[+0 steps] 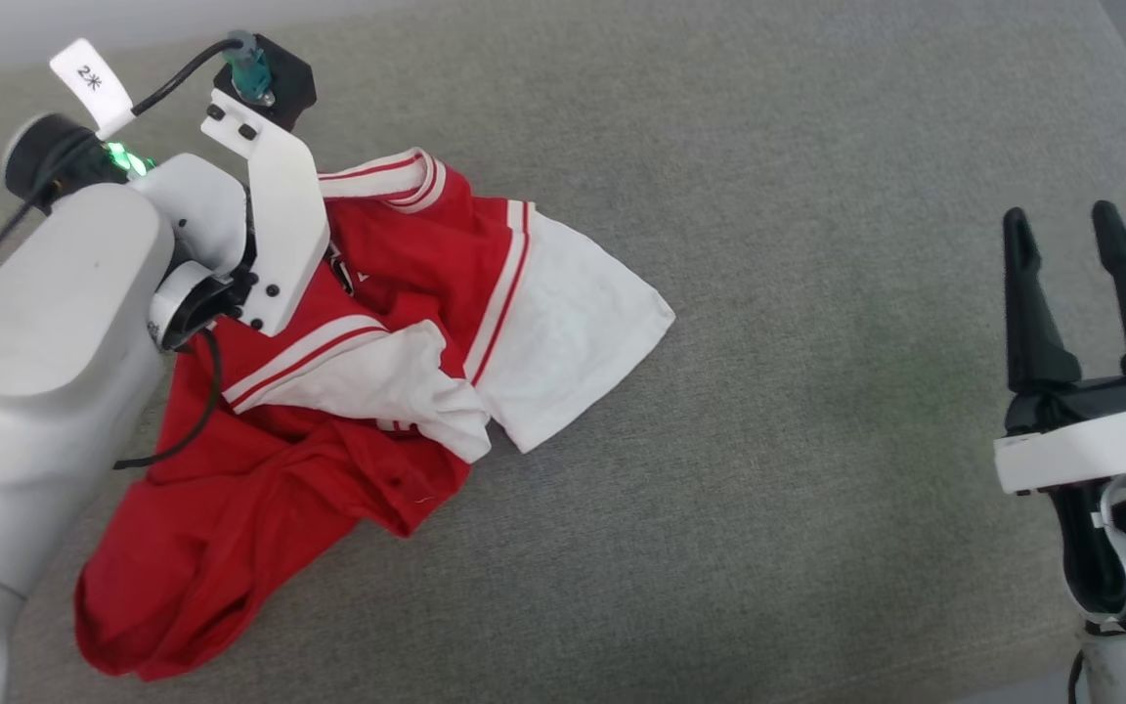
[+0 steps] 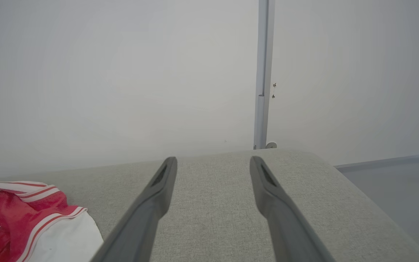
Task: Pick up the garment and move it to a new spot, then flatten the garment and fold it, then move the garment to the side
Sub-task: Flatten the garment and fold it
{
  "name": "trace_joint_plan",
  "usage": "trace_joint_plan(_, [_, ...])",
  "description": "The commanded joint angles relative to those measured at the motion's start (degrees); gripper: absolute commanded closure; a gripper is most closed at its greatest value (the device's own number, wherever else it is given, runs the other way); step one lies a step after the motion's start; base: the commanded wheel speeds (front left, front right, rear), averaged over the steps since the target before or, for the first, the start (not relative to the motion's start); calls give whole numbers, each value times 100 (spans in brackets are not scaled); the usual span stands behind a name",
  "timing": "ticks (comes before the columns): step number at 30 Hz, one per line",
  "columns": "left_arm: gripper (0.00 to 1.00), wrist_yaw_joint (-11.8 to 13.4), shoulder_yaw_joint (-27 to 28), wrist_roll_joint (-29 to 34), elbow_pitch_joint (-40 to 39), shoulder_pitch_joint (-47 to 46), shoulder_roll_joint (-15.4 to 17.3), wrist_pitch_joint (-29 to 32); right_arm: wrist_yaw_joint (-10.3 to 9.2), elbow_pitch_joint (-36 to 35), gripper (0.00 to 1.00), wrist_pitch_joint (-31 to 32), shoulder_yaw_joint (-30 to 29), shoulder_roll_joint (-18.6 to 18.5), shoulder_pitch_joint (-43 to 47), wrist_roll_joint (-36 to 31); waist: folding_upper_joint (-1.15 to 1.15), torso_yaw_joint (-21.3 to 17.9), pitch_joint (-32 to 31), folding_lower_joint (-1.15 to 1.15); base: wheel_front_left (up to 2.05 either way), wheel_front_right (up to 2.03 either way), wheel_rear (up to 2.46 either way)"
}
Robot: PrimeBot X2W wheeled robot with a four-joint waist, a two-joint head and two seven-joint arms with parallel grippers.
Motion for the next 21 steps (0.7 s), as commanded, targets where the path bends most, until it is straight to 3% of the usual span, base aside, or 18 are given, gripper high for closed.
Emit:
trace_joint_plan(1, [100,-41,-18,-63,186,-61,-77,-99,-2,40,0,-49,49,15,-70,20,0,-82,90,0,0,0,0])
trace_joint_plan(4, [100,-80,-54,-147,647,-132,-234,-208,-2,113,0,-95,101,20,-114,40,0,-122,134,0,0,0,0])
trace_joint_plan(5, [50,-74,-37,-218,770,-153,-296,-248,-2,131,0,-102,118,20,-117,41,0,-124,140,0,0,0,0])
trace_joint_plan(6, [12,-82,-39,-247,874,-186,-346,-280,-2,148,0,-119,117,18,-127,43,0,-118,139,0,0,0,0])
trace_joint_plan(7, [0,-90,-32,-301,970,-224,-378,-280,-2,153,0,-140,114,1,-145,41,0,-106,134,0,0,0,0])
trace_joint_plan(13, [0,-61,88,-678,1227,-374,-649,136,-2,225,0,-183,-64,-49,-56,-51,0,99,-44,0,0,0,0])
trace_joint_plan(17, [0,-33,79,-777,919,-342,-739,390,-2,187,0,-135,-208,-50,62,-133,0,281,-218,0,0,0,0])
trace_joint_plan(21, [0,205,100,-1001,433,-100,-785,747,-2,105,0,-53,-319,-5,189,-217,0,464,-409,0,0,0,0])
